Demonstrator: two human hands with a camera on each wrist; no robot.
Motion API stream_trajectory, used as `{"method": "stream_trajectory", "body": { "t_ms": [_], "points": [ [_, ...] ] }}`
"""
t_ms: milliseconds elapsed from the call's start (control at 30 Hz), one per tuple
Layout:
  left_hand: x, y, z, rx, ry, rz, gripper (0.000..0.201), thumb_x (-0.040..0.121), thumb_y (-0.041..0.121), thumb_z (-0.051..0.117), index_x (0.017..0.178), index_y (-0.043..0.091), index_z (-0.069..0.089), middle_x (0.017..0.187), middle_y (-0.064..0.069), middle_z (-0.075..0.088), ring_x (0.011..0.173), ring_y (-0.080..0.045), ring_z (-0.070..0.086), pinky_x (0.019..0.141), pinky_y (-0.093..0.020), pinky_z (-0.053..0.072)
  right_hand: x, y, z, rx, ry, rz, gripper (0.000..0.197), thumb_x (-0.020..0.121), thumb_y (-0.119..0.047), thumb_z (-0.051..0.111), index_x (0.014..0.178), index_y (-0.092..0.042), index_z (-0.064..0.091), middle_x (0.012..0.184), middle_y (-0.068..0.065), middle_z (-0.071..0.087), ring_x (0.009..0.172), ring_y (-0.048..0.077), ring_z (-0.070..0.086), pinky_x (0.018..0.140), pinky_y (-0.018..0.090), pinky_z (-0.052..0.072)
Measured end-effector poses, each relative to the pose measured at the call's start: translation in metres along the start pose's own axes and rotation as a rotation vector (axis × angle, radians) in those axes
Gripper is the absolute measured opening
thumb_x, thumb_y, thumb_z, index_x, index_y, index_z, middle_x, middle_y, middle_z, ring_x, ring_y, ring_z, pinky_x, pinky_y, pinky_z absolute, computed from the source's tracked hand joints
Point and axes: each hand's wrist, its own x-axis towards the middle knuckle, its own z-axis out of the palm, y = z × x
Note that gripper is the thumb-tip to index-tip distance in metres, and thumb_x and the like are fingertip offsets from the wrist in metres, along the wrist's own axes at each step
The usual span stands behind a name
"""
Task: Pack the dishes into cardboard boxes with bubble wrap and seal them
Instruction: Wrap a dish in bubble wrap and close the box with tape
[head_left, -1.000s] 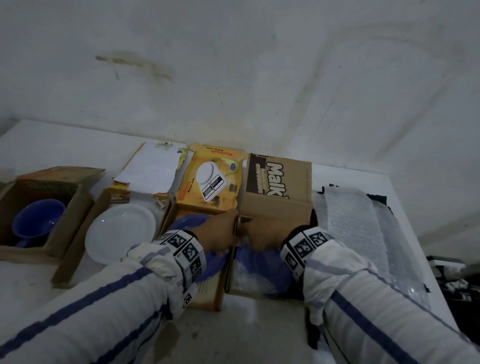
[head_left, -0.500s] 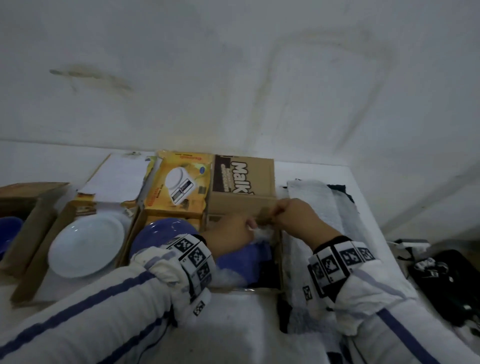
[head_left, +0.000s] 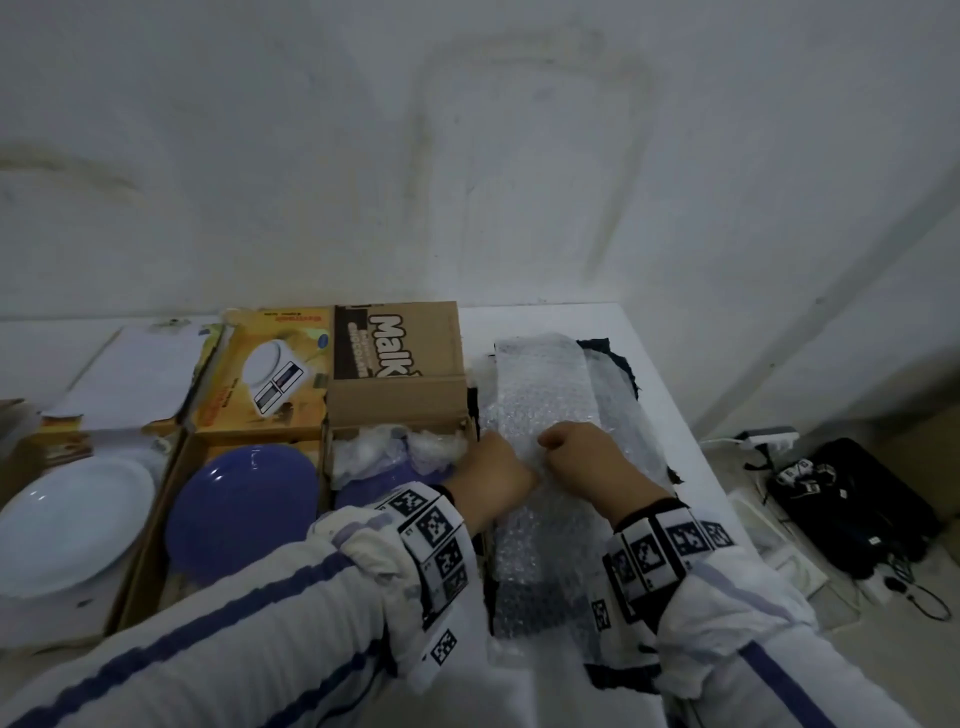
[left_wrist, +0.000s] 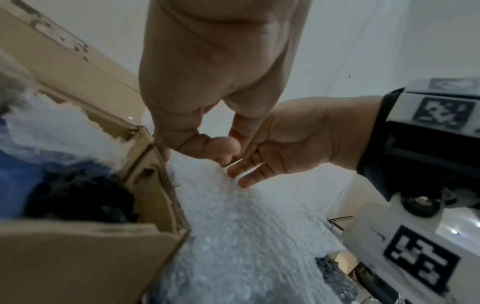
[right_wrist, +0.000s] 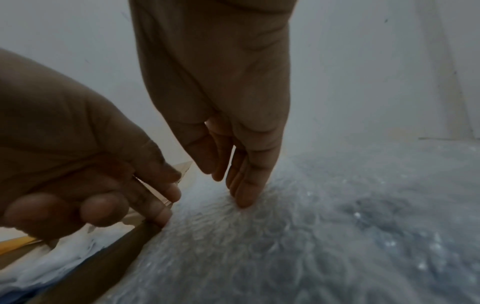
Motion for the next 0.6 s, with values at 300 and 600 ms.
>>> {"method": "stream_trajectory", "body": {
  "t_ms": [300,600],
  "points": [
    [-0.012,0.003,-0.010,-0.197,0.052,0.051,0.031,0.086,0.005,0.062,0.062,0.016,0.046,0.064,-0.001,0.049,0.060,-0.014,0.047,0.056,-0.023,0.040,-0.007,0.001,-0.007,0.148,0.085,-0.036,0.041,0.086,-0.002,0.047,0.123,-0.014,0.058,0.130,0.008,0.055,0.117,0.023,0.052,0.090,0.029,0.045],
    [-0.036,0.032,-0.056,-0.532,0.234,0.308,0.007,0.089,0.021,0.064,0.082,0.022,0.062,0.085,-0.001,0.067,0.082,-0.016,0.062,0.073,-0.029,0.048,-0.029,-0.045,-0.041,-0.061,0.104,-0.361,0.049,0.081,-0.014,0.056,0.128,-0.027,0.050,0.125,0.001,0.056,0.114,0.022,0.052,0.097,0.036,0.040]
  ]
}}
